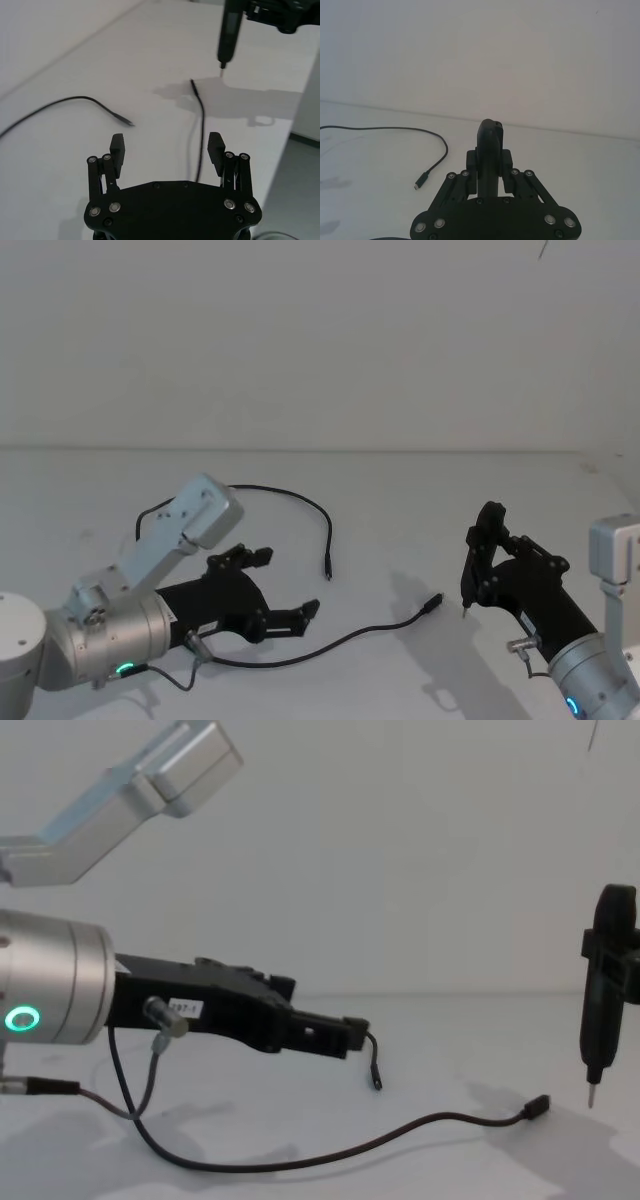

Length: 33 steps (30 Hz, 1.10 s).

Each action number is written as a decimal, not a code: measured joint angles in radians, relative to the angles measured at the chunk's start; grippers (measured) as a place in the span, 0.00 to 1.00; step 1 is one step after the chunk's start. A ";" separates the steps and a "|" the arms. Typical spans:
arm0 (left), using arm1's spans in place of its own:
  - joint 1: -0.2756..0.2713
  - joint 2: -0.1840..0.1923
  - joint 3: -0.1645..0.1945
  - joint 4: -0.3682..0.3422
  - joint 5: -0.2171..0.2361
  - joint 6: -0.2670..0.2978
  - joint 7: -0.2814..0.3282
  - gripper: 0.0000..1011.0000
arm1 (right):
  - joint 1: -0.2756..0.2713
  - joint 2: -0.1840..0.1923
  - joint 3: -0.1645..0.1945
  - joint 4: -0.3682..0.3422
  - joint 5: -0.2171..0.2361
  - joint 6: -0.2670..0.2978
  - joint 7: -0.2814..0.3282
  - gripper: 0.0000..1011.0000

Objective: Pick up the data cable with the one hand.

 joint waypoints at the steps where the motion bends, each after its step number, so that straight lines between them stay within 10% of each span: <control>1: -0.004 -0.001 0.003 0.000 -0.004 0.008 -0.007 0.99 | 0.000 0.000 0.000 0.000 0.000 0.000 0.000 0.28; 33: -0.154 -0.088 0.144 0.185 -0.011 0.111 -0.089 0.99 | 0.000 0.000 0.000 0.000 0.000 0.000 0.000 0.28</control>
